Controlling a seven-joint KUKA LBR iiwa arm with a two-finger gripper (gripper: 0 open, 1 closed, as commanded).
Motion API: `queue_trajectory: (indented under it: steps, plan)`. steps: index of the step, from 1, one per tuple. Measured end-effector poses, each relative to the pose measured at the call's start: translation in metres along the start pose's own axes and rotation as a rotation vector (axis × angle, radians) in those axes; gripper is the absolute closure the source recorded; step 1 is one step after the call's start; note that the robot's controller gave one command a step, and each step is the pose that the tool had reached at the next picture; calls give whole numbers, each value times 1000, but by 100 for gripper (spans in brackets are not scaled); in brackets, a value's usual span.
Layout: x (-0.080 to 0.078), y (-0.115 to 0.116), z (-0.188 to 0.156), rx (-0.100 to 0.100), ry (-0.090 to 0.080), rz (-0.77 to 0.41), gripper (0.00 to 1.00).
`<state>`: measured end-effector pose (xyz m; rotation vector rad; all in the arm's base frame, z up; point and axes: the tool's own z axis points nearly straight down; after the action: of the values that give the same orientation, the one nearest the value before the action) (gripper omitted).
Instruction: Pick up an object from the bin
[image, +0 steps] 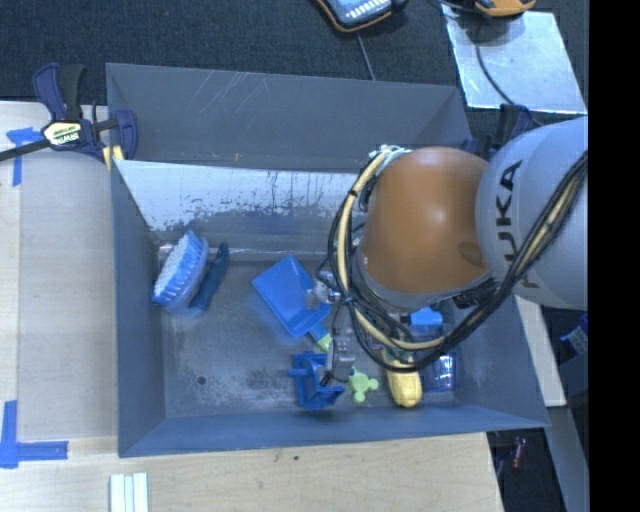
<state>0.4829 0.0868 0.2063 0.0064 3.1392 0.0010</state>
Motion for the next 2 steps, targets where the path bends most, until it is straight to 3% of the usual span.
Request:
queue_trajectory:
  steps: [1,2]
  plan:
    - [0,0,0,0,0,0,0]
    - [-23,15,35,0,1,46,0]
